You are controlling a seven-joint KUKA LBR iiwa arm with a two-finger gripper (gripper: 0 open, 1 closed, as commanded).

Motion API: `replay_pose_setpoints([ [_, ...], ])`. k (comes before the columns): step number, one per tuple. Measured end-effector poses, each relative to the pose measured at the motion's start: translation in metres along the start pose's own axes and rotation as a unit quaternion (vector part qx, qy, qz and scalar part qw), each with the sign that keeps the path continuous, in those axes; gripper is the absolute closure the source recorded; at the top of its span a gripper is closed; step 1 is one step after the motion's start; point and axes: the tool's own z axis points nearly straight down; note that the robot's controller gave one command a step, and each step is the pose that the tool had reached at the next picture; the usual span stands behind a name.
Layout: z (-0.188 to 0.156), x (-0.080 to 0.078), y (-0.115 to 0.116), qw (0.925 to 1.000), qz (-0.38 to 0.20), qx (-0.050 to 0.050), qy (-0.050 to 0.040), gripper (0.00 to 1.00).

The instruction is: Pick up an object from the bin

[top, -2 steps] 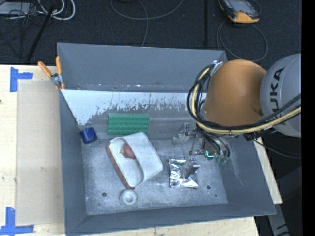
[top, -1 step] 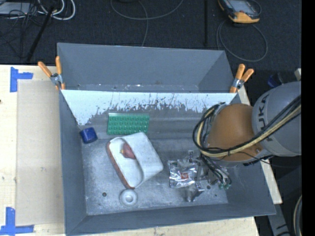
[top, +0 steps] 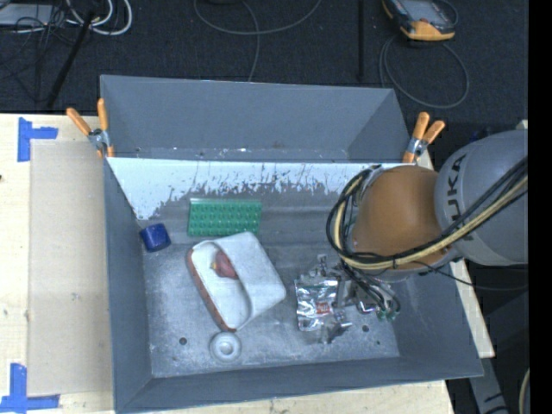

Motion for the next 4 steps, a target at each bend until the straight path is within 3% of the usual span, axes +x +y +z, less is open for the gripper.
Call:
replay_pose_setpoints([
  [1, -0.020, -0.022, -0.035, 0.9991, -0.042, 0.001, -0.0001, 0.00],
  [2, 0.027, -0.024, -0.034, 0.9981, 0.062, 0.000, 0.0008, 0.00],
  [3, 0.026, -0.045, -0.021, 0.9958, 0.091, 0.002, 0.0005, 0.00],
  [4, 0.024, -0.047, -0.020, 0.9958, 0.091, 0.001, -0.0025, 1.00],
])
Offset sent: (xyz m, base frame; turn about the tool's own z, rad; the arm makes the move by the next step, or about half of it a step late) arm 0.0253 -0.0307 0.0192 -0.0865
